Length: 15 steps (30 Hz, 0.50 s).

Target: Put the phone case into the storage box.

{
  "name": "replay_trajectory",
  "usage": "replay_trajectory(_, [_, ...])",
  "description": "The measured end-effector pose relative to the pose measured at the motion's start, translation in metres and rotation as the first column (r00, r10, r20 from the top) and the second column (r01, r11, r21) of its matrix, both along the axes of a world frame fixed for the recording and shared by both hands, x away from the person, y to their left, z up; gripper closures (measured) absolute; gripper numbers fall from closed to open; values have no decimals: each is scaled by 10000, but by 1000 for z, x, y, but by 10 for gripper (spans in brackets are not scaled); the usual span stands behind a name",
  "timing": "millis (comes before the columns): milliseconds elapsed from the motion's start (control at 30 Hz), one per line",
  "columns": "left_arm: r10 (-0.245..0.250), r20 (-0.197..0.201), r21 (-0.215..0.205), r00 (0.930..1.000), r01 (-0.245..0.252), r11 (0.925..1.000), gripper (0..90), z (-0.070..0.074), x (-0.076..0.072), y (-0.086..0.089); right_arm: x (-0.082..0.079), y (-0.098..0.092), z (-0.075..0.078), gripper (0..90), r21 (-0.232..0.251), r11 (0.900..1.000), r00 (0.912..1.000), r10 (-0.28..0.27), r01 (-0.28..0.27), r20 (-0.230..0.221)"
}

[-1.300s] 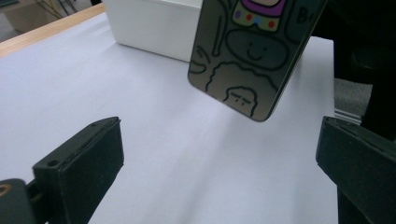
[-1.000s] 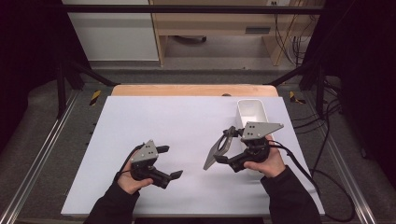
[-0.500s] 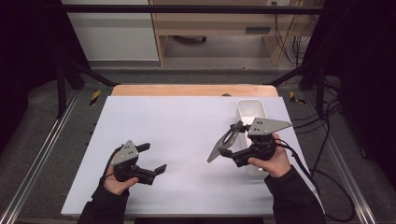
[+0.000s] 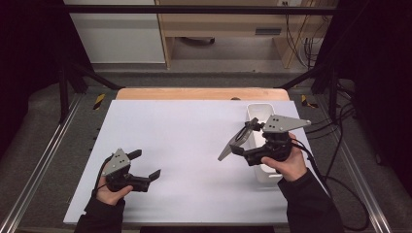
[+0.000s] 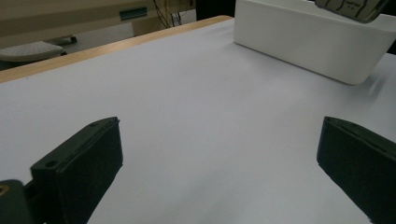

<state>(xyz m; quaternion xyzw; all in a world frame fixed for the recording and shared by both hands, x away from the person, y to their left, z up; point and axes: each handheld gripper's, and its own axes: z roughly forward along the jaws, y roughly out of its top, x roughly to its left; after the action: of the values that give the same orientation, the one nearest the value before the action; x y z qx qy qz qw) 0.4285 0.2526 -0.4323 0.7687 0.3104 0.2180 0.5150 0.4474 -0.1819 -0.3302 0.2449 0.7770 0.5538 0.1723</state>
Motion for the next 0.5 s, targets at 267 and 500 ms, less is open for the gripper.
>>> replay_trajectory(267, [525,75,-204,9986,-523,9984,0,-6,0,17,2,1,9,120,-23,9996,9996,-281,281,35])
replay_trajectory(500, [806,40,-172,9967,-805,9966,0,-12,0,25,3,1,18,120,48,9988,9987,-491,490,127])
